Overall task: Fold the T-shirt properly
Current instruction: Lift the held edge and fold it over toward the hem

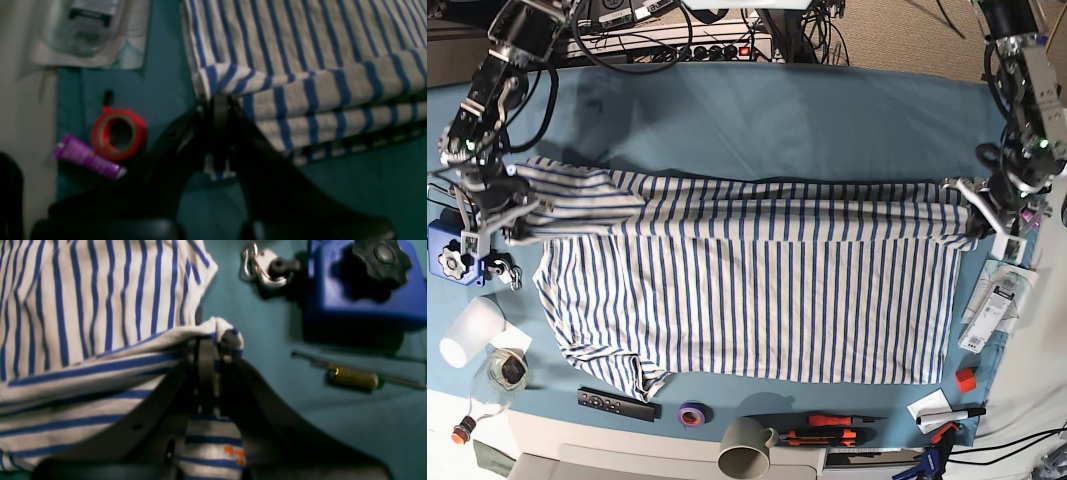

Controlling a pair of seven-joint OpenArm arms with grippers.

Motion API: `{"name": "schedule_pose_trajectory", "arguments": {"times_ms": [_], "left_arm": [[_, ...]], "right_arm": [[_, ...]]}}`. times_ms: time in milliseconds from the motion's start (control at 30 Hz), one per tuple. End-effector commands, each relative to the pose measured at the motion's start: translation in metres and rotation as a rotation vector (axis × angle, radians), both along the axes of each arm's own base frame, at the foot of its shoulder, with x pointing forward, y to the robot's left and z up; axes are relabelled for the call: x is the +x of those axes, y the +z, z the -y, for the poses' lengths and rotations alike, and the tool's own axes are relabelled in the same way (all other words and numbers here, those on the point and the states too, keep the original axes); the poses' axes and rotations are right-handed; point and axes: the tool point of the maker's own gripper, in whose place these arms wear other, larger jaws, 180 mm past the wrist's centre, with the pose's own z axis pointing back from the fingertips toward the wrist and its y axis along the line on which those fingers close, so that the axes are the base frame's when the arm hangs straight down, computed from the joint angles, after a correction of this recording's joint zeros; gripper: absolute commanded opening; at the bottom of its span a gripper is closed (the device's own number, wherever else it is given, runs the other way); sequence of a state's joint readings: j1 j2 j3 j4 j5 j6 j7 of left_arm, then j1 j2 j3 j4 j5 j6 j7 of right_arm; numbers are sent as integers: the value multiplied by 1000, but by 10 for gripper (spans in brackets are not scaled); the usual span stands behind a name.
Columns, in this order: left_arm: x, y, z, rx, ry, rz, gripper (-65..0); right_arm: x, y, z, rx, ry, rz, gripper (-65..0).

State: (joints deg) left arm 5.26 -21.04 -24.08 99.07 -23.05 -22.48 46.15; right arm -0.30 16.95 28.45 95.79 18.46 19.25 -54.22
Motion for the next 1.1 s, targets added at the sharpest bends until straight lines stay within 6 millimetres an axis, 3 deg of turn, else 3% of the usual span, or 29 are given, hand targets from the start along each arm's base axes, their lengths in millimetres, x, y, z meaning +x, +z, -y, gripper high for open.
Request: {"name": "schedule_pose_trajectory", "arguments": {"times_ms": [0,267,433,767,900,933,1000,1067], "left_arm": [[15,17,-8,12,11,62,-650],[53,13,-21,-62,66,63,-650],[68,11,-15,-125,48,64,-650],[76,10,-10,-149,34,66,-650],[77,11,-10,-149,34,68,-650],[77,11,-10,-150,34,69,-610],[77,11,-9,-158,33,71,-514],[77,11,-9,-158,33,72,-460]], "right_arm": [[14,23,11,-27,-17,72,-650],[53,11,25,99,-71,69,-650],[70,13,24,131,-60,80,-650],[72,13,27,116,-68,67,-650],[73,13,18,100,5,59,-650],[74,13,16,96,25,58,-646],[75,14,15,93,35,61,-563],[76,16,15,92,34,66,-494]]}}
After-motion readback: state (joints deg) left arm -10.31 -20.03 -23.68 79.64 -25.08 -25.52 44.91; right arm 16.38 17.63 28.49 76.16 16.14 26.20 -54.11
